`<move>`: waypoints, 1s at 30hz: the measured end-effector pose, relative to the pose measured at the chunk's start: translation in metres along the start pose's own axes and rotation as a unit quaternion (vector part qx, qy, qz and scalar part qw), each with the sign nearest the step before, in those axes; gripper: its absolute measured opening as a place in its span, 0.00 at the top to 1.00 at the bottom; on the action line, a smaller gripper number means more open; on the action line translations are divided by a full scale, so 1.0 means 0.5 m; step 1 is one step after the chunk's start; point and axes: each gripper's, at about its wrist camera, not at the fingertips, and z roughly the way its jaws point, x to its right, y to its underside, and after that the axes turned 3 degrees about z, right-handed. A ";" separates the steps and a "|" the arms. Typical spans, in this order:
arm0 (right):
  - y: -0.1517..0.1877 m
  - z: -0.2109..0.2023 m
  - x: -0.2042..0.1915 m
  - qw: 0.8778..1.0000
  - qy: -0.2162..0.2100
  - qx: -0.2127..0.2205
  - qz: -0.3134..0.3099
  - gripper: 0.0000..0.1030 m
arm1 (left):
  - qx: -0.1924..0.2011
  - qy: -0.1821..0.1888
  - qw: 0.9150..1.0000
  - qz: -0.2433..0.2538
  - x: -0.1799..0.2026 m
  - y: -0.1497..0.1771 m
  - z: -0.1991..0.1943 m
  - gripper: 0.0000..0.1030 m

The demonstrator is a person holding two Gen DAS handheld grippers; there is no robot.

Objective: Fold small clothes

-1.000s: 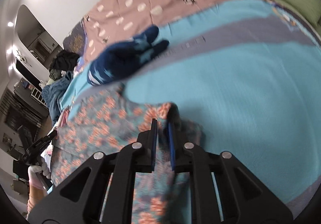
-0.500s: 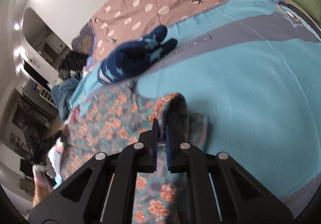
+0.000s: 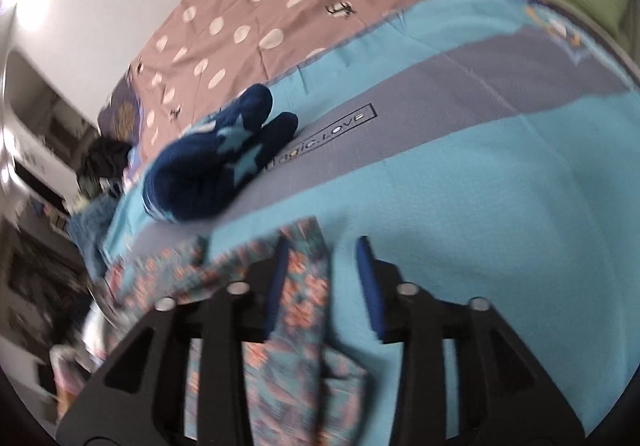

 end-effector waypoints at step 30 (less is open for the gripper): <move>-0.006 0.081 -0.042 0.997 -0.027 -0.043 -0.055 0.88 | -0.097 0.054 0.987 0.118 0.044 0.013 0.097 0.96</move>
